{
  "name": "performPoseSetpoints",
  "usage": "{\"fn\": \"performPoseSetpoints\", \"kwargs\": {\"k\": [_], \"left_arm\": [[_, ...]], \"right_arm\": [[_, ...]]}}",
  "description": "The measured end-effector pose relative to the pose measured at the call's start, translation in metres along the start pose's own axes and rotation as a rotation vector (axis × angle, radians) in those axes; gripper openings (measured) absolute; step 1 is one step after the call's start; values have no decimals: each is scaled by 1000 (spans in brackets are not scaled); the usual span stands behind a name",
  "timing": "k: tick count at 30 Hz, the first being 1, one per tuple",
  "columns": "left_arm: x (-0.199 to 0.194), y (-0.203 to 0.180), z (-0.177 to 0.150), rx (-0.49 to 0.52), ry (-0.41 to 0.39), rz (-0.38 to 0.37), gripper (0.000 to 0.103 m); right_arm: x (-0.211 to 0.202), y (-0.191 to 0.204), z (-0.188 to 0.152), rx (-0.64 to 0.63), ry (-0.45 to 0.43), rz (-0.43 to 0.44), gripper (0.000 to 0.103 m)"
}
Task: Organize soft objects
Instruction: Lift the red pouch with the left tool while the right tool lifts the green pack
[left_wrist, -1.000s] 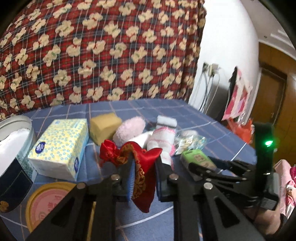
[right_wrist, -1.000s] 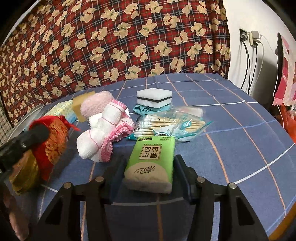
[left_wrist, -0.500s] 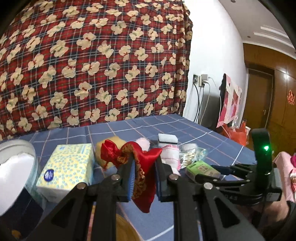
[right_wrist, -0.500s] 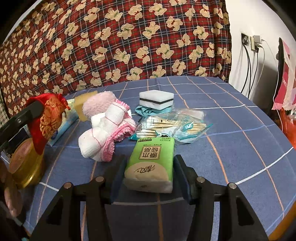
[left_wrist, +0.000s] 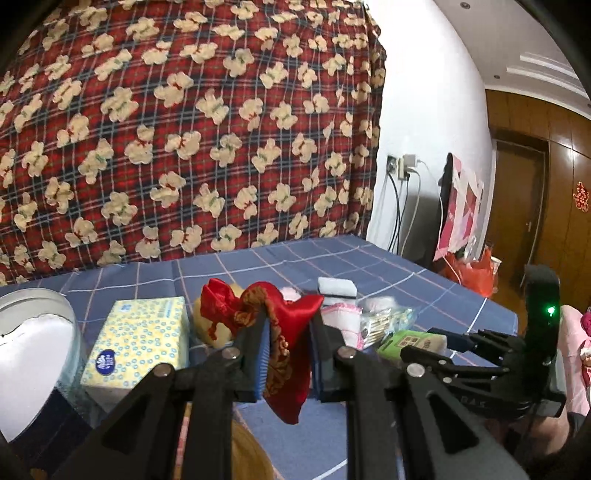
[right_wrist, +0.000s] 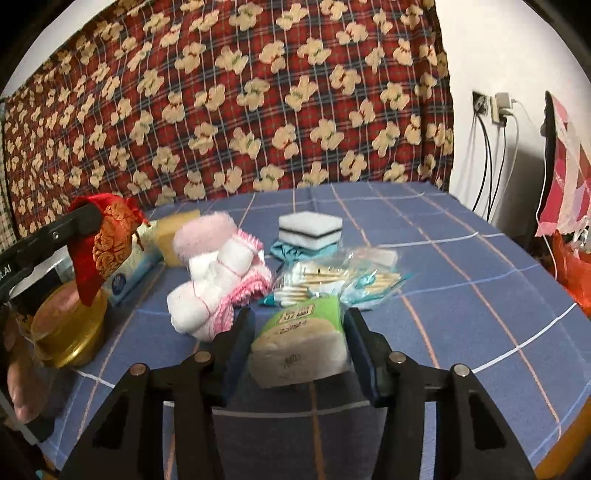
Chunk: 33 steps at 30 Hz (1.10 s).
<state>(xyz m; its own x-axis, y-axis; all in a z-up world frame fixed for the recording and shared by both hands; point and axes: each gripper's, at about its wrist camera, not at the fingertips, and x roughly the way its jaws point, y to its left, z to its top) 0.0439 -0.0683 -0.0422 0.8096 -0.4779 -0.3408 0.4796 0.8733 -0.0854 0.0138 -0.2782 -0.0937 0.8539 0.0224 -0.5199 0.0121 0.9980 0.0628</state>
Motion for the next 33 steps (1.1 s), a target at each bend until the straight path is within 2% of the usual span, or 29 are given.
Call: {"fn": "performPoseSetpoints", "kwargs": {"k": [2, 5, 8, 11, 12, 13, 14, 15, 17, 19, 20, 21, 22, 25, 33], "left_arm": [[-2, 0, -2, 17, -15, 28, 16], [-2, 3, -5, 3, -12, 27, 16], [-4, 5, -8, -4, -14, 26, 16], [-8, 2, -10, 18, -26, 38, 16], [-8, 2, -11, 17, -29, 38, 16], [-8, 3, -12, 13, -30, 35, 16], [-8, 4, -12, 6, -28, 31, 16], [-7, 4, -13, 4, -26, 29, 16], [-7, 5, -13, -2, -21, 24, 16], [-8, 6, -13, -7, -24, 21, 16], [-8, 6, -13, -9, -25, 21, 16], [-9, 6, -13, -7, -26, 22, 16], [-8, 5, -13, -5, -24, 21, 16], [-10, 6, -13, -6, -30, 31, 16], [-15, 13, -16, -20, -42, 59, 16]], "right_arm": [[-2, 1, 2, 0, -16, -2, 52], [-2, 2, 4, -4, -25, -5, 50], [5, 8, 3, -48, 32, -44, 50], [18, 8, -3, -71, 128, -69, 50], [16, 6, -4, -65, 121, -62, 50], [16, 5, -4, -61, 129, -63, 55], [18, 4, -2, -57, 148, -73, 70], [22, 4, -3, -61, 173, -83, 76], [29, 4, -4, -71, 213, -71, 76], [29, 4, -4, -66, 215, -58, 76], [30, 5, -5, -66, 220, -58, 68], [31, 5, -6, -77, 224, -61, 55], [33, 6, -8, -78, 231, -64, 51], [30, 7, -6, -83, 221, -67, 51], [12, 3, 11, -40, 90, -69, 51]]}}
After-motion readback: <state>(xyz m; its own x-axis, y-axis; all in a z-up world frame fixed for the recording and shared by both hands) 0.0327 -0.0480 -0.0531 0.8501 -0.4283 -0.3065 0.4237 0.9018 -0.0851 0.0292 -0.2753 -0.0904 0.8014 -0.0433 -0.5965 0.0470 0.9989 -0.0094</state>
